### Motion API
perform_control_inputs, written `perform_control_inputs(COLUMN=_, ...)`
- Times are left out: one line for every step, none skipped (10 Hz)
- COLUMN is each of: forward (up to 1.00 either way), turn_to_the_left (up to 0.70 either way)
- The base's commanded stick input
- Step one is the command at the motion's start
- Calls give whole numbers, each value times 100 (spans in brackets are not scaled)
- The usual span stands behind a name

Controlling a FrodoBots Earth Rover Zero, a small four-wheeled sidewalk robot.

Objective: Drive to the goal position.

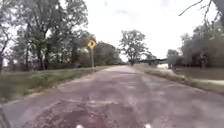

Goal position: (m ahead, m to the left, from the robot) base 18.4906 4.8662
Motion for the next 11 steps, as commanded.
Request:
perform_control_inputs(forward=100, turn_to_the_left=4)
perform_control_inputs(forward=100, turn_to_the_left=0)
perform_control_inputs(forward=100, turn_to_the_left=0)
perform_control_inputs(forward=100, turn_to_the_left=0)
perform_control_inputs(forward=100, turn_to_the_left=0)
perform_control_inputs(forward=100, turn_to_the_left=0)
perform_control_inputs(forward=100, turn_to_the_left=0)
perform_control_inputs(forward=100, turn_to_the_left=0)
perform_control_inputs(forward=100, turn_to_the_left=0)
perform_control_inputs(forward=100, turn_to_the_left=0)
perform_control_inputs(forward=100, turn_to_the_left=0)
